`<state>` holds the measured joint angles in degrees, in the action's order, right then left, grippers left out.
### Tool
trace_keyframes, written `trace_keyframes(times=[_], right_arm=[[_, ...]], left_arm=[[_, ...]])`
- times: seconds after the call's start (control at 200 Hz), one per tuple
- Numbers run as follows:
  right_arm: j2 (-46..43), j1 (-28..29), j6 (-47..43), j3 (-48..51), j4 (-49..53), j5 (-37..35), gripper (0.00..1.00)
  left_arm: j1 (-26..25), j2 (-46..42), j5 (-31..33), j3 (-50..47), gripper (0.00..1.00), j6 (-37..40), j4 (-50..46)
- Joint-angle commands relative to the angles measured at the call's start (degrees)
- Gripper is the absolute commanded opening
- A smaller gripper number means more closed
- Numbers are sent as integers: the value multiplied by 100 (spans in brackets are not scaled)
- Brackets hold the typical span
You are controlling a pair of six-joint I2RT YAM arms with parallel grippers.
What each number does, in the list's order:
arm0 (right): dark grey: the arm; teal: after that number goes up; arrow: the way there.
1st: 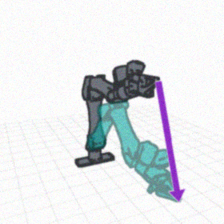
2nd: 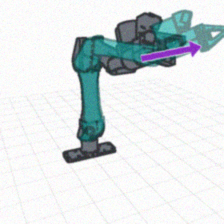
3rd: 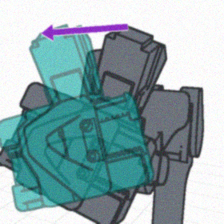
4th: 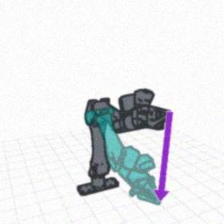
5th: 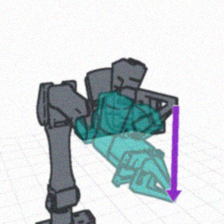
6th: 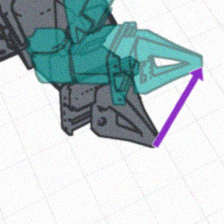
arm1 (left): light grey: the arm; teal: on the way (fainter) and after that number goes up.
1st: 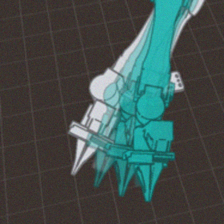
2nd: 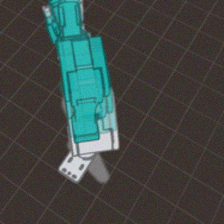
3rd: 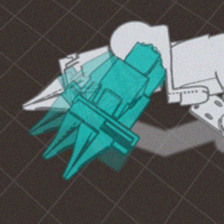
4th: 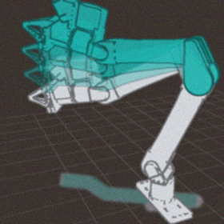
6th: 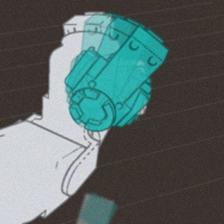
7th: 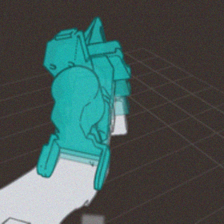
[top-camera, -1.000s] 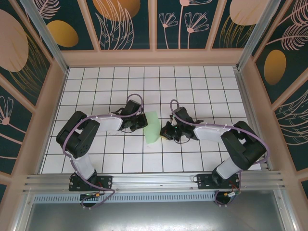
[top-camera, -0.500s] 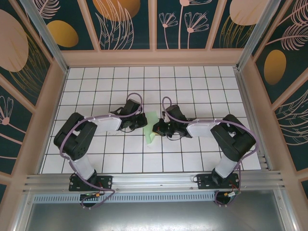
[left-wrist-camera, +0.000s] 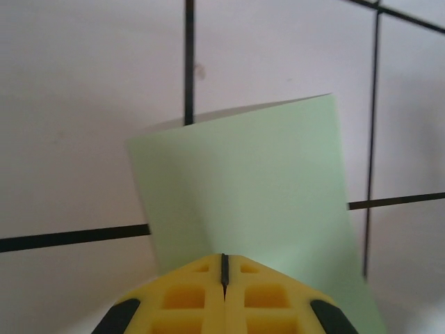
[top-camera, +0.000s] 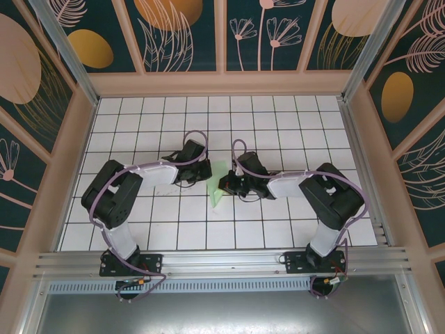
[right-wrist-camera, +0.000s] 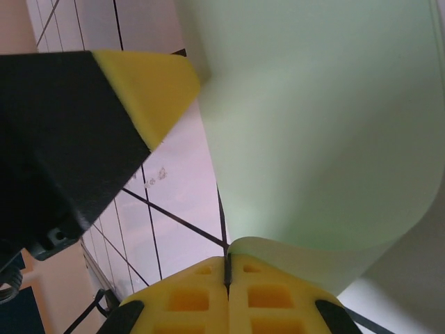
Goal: Fold a paper plane with a square sheet of paper (pick it up from the middle)
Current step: Third fold the triangle at the center of the table.
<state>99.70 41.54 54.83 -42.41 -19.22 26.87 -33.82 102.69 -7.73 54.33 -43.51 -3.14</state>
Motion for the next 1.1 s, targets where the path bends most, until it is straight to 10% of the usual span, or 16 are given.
trace_keyframes(times=[0.0,1.096], right_arm=[[157,56,43,-160,-275,-6,0],[680,113,-46,-493,-260,29,0]], left_arm=[[-13,101,159,105,2,120,-224],[-13,300,-185,-70,0,61,-73]])
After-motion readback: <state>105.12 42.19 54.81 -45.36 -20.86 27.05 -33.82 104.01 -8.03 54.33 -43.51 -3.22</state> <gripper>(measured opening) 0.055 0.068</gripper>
